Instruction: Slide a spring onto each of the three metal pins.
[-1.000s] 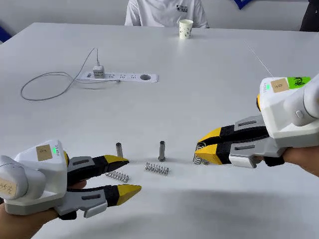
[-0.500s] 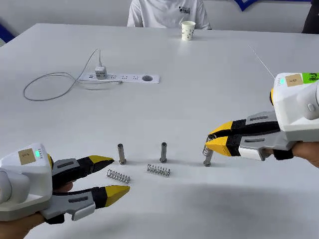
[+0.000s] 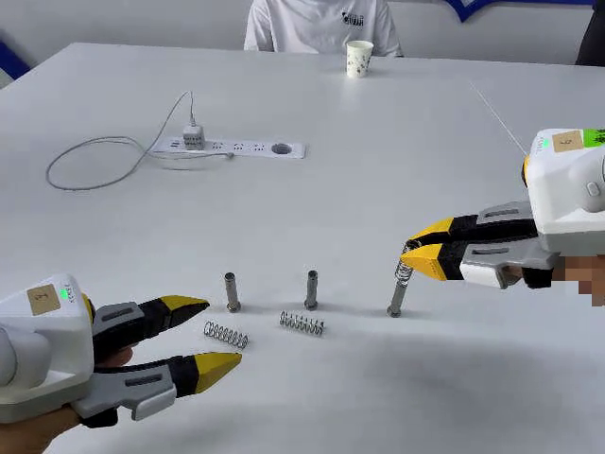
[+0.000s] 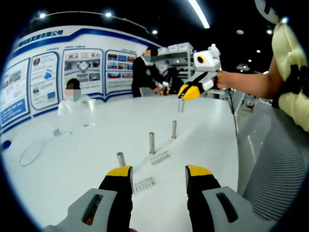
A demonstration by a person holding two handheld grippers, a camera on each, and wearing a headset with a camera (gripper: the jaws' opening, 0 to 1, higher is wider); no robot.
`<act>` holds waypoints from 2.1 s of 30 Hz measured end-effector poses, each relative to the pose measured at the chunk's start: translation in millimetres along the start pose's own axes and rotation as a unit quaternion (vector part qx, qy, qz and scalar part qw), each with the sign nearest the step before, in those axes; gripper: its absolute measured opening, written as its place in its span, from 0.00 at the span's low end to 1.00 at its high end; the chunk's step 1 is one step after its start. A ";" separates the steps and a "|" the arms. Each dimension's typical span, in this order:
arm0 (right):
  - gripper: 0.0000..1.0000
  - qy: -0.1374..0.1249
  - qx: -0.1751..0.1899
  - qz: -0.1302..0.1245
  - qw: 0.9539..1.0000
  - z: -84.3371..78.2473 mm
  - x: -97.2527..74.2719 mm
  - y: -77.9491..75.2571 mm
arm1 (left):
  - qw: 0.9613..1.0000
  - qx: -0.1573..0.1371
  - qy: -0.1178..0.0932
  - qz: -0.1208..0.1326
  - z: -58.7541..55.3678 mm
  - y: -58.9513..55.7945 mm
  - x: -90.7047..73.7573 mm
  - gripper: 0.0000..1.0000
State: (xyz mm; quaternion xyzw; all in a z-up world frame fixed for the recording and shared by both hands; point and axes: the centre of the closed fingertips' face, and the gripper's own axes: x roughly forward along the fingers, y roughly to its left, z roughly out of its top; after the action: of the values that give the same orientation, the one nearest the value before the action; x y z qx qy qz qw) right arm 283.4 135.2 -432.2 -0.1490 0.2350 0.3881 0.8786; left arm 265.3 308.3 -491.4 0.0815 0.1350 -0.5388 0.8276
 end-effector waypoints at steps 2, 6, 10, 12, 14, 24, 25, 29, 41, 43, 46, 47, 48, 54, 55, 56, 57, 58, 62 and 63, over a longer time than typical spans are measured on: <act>0.11 0.001 0.002 -0.004 1.000 -1.6 0.7 -3.6 | 1.000 -0.001 0.000 0.001 -0.6 0.1 -0.1 0.45; 0.11 0.001 0.009 -0.010 1.000 -4.3 2.0 -9.6 | 1.000 -0.002 0.000 0.001 -2.2 -1.0 -0.3 0.45; 0.11 0.004 0.014 -0.013 1.000 -10.0 4.7 -12.8 | 1.000 -0.004 0.000 0.002 -3.3 -1.2 -0.8 0.45; 0.11 0.004 0.019 -0.016 1.000 -12.8 5.7 -14.9 | 1.000 -0.005 0.000 0.004 -3.5 -0.8 -1.2 0.45; 0.11 0.005 0.022 -0.017 1.000 -15.4 6.3 -16.6 | 1.000 -0.006 -0.001 0.005 -3.4 -0.6 -1.5 0.45; 0.11 0.009 0.030 -0.019 0.999 -22.7 11.4 -18.8 | 1.000 -0.008 0.000 0.003 -4.4 -2.3 0.4 0.45; 0.11 0.010 0.030 -0.019 0.999 -23.2 11.9 -18.9 | 1.000 -0.008 0.000 0.004 -4.4 -2.4 0.5 0.45; 0.11 0.014 0.027 -0.018 0.999 -25.0 13.6 -18.7 | 1.000 -0.009 0.001 0.004 -4.7 -1.8 0.3 0.45; 0.11 0.016 0.032 -0.019 0.999 -29.2 16.9 -19.7 | 1.000 -0.010 0.003 0.005 -6.5 -1.2 -0.7 0.44; 0.11 0.015 0.034 -0.018 0.999 -29.3 17.2 -19.6 | 1.000 -0.010 0.003 0.005 -6.4 -1.1 -0.7 0.44; 0.11 0.016 0.034 -0.018 0.999 -30.1 18.0 -20.1 | 1.000 -0.010 0.003 0.004 -6.6 -1.4 -0.6 0.44; 0.11 0.016 0.034 -0.017 0.999 -30.2 18.4 -19.7 | 1.000 -0.011 0.003 0.004 -6.8 -1.6 -0.5 0.44; 0.11 0.016 0.035 -0.016 0.999 -30.3 18.7 -19.5 | 1.000 -0.011 0.003 0.004 -6.9 -1.8 -0.4 0.44; 0.11 0.019 0.037 -0.016 0.999 -33.2 21.2 -21.1 | 1.000 -0.012 0.005 0.004 -8.4 -2.0 -1.2 0.44; 0.11 0.019 0.037 -0.015 0.999 -33.5 21.4 -20.8 | 1.000 -0.011 0.005 0.005 -8.6 -1.6 -1.4 0.44; 0.11 0.019 0.038 -0.015 0.999 -33.7 21.7 -20.6 | 1.000 -0.011 0.005 0.005 -8.6 -1.4 -1.7 0.44; 0.11 0.020 0.037 -0.015 0.999 -34.4 22.1 -20.7 | 1.000 -0.012 0.005 0.005 -8.4 -1.2 -2.0 0.44; 0.11 0.021 0.039 -0.014 0.999 -34.9 22.4 -20.5 | 1.000 -0.012 0.005 0.005 -8.4 -0.9 -2.2 0.44; 0.11 0.022 0.041 -0.014 0.999 -37.2 23.4 -20.3 | 1.000 -0.012 0.005 0.005 -8.4 -1.0 -2.3 0.44; 0.11 0.022 0.042 -0.014 0.999 -37.7 23.8 -20.3 | 1.000 -0.012 0.006 0.005 -8.5 -1.2 -2.2 0.44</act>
State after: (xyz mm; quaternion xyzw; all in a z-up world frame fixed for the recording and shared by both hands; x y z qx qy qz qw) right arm 301.5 119.7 -475.1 -0.1241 0.2682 0.3627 0.8838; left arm 262.2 312.1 -498.8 0.0756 0.1455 -0.5326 0.8303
